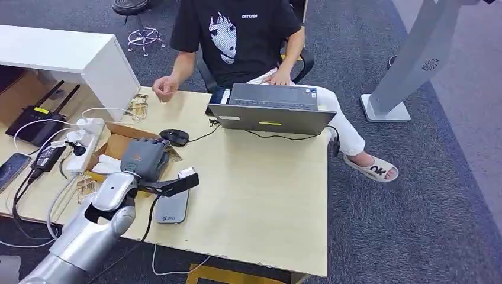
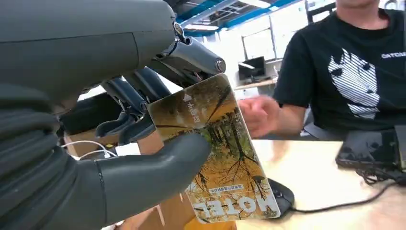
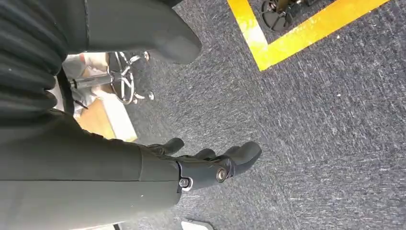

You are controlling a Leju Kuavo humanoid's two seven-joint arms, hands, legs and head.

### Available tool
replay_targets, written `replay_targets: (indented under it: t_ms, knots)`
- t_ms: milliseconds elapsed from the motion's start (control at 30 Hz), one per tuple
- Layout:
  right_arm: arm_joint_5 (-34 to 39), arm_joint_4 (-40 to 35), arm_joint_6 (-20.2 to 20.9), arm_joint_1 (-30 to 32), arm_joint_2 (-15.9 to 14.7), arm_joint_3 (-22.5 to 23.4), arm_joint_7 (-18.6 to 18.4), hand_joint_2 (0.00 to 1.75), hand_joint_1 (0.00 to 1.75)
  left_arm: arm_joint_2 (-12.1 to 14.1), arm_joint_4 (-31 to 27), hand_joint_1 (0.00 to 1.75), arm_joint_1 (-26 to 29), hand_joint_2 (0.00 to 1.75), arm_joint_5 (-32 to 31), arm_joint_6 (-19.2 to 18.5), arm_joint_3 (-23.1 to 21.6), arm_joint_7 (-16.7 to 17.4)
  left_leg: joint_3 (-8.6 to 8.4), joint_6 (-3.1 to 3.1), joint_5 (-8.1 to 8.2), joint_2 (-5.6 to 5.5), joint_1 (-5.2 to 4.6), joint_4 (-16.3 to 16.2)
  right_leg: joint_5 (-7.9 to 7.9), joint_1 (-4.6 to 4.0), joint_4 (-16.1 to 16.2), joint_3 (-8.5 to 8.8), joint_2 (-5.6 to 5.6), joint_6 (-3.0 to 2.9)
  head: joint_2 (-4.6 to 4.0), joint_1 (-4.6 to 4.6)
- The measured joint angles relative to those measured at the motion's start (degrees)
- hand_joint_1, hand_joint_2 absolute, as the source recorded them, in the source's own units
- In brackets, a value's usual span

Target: Pass the card to the sensor for recognition and then transmit it.

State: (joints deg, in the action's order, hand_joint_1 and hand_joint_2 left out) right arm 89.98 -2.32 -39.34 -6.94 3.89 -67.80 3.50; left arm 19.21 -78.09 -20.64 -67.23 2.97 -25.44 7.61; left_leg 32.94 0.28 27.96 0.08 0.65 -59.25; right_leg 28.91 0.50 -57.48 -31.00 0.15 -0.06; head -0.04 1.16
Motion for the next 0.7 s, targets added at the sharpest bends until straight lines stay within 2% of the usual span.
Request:
replay_targets:
  t_ms: [133, 367, 700]
  knots:
    - [0.00, 0.07, 0.00, 0.00, 0.11, 0.09, -0.07, 1.75, 0.00, 0.00, 0.00, 1.75, 0.56, 1.75, 1.29, -1.96, 0.02, -1.31, 0.00, 0.00, 0.00, 0.01, 0.00, 0.00, 0.00, 0.00, 0.00, -0.01, 0.01, 0.00, 0.00, -0.02]
    - [0.00, 0.15, 0.00, 0.00, 0.13, 0.22, -0.07, 1.75, 0.00, -0.02, 0.00, 1.75, 1.50, 1.75, 1.29, -2.16, 0.00, -1.35, 0.00, 0.00, 0.00, 0.01, 0.00, 0.00, 0.00, 0.00, 0.00, -0.01, 0.01, 0.00, 0.00, -0.02]
    - [0.00, 0.31, 0.00, 0.00, 0.30, 1.11, -0.15, 1.75, 0.00, 0.26, 0.02, 1.75, 3.23, 1.75, 4.85, -6.14, -0.70, -3.23, 0.00, 0.00, 0.00, 0.01, 0.00, 0.00, 0.00, 0.00, 0.00, -0.01, 0.00, 0.00, 0.00, 0.00]
